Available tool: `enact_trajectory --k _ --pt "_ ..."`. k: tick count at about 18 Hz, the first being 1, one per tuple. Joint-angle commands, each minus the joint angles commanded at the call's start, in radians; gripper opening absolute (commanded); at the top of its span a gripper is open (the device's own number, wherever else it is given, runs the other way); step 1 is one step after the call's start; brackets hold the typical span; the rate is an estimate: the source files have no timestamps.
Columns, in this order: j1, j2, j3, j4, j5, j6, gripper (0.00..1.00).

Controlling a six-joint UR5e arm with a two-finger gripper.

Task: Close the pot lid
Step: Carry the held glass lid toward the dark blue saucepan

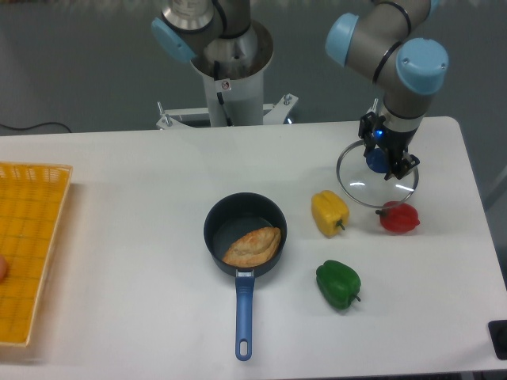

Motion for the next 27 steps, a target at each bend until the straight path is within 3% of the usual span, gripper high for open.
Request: enact_trajectory --k 7,17,27 --pt "-0.023 0.0 0.015 -0.009 0.0 -0.035 0.52" --pt "-0.063 0.051 0.021 -0.081 0.0 -0.092 0.52" --pt "-0.123 0.115 -0.005 -0.129 0.0 -0.313 0.52"
